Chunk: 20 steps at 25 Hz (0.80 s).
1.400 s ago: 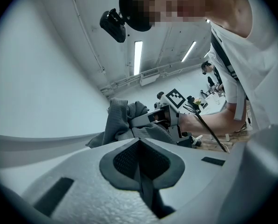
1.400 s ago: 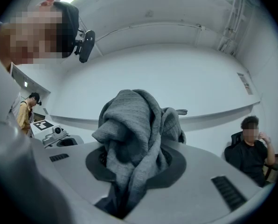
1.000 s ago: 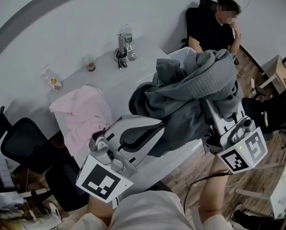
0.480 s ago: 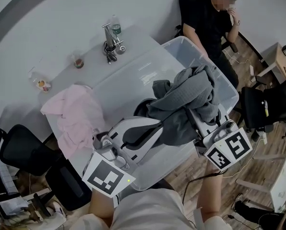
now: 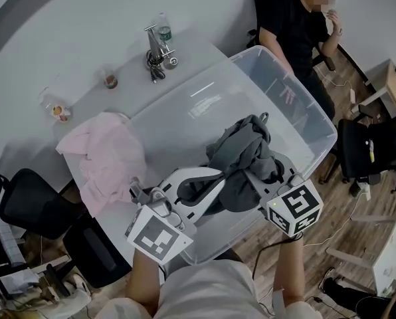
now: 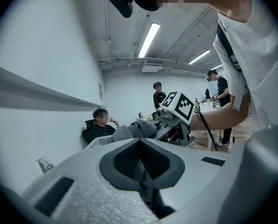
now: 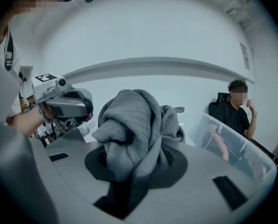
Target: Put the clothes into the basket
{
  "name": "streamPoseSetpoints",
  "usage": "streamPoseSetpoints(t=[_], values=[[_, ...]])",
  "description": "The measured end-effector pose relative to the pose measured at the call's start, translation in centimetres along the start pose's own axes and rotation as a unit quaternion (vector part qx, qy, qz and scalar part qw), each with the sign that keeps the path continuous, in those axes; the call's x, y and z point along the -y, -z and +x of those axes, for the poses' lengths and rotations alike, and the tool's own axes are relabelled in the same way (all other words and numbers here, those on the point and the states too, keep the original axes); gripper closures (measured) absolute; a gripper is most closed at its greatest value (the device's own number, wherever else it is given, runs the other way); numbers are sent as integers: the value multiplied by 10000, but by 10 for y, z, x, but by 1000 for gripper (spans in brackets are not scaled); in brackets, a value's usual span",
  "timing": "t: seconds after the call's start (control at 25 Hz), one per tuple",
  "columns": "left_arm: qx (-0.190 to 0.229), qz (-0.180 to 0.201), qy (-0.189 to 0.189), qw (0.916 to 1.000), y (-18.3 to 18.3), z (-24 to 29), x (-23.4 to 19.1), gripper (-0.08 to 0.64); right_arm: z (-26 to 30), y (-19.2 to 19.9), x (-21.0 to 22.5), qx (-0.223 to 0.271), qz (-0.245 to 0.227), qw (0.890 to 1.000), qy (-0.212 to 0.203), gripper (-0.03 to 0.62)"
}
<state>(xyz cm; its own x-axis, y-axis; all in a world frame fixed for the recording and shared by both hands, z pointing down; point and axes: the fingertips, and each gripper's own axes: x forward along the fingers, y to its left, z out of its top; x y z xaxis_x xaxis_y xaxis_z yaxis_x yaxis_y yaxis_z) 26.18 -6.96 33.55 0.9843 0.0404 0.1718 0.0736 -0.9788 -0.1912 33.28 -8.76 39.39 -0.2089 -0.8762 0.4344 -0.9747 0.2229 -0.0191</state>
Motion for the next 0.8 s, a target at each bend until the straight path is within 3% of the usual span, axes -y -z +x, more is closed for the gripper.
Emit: streamPoseSetpoints(t=[0.36, 0.8], values=[[-165, -205, -9, 9997, 19, -5, 0, 555, 23, 30, -11, -1010, -625, 9927, -213, 472], [-372, -295, -70, 9988, 36, -14, -2, 555, 46, 71, -33, -2132, -1500, 9632, -662, 469]])
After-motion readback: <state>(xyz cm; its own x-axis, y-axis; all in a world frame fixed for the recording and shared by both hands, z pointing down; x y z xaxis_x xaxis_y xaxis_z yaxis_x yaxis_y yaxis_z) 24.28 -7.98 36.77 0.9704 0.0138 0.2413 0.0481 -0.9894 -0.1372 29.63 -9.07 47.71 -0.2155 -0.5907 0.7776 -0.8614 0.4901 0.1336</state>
